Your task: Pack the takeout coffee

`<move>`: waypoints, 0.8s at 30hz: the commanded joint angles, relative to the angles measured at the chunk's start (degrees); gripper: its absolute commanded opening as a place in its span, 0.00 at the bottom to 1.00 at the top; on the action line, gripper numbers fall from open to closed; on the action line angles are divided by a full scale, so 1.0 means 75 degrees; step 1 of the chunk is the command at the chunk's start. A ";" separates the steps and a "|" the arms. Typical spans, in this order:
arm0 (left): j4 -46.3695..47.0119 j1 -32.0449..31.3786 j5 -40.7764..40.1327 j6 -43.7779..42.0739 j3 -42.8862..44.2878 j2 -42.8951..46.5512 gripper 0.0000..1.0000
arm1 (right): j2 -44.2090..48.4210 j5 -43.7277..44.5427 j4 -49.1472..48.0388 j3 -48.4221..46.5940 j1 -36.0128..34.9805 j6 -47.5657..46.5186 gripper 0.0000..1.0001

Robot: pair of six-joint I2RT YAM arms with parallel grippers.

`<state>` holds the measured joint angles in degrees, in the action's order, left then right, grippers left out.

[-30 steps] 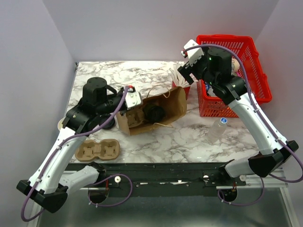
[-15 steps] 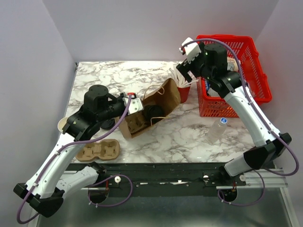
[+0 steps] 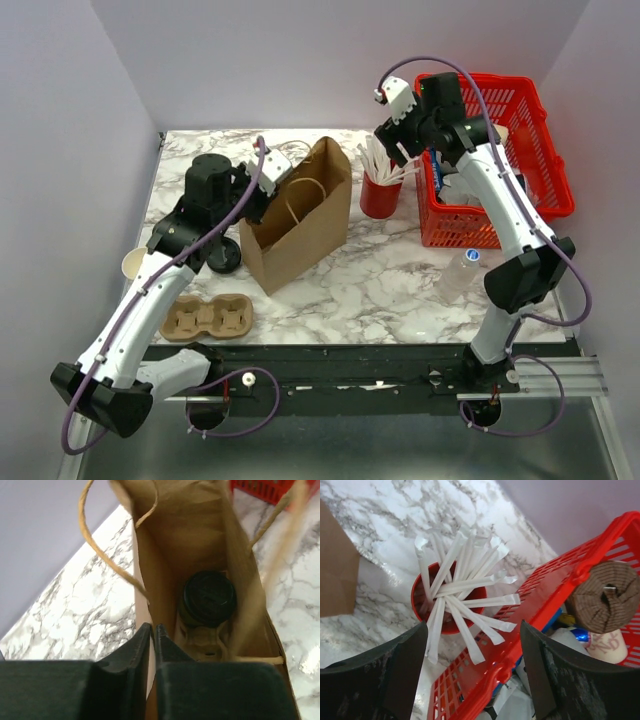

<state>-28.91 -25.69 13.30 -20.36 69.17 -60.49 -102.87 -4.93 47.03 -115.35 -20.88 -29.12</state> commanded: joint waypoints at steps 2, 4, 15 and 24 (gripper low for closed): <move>-0.0270 0.0496 -0.0356 0.0968 0.0773 -0.0419 0.41 | -0.0346 -0.0865 0.1217 -0.0359 0.0171 -0.0241 0.78; -0.0306 0.0543 -0.0239 0.1062 0.0844 -0.0466 0.50 | -0.0335 -0.0866 0.1242 -0.0207 0.0206 -0.0300 0.77; -0.0271 0.0695 -0.0027 0.1542 0.1371 -0.0431 0.76 | -0.0078 -0.1836 0.1452 -0.0150 0.0265 -0.1130 0.76; -0.0165 0.0894 -0.0086 0.1801 0.2285 -0.0618 0.84 | 0.0170 -0.2273 0.2050 0.0532 0.0265 -0.2115 0.71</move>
<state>-30.39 -19.46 12.60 -8.69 83.46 -64.47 -102.41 -18.92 58.30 -112.88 -19.38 -40.16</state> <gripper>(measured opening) 0.834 0.736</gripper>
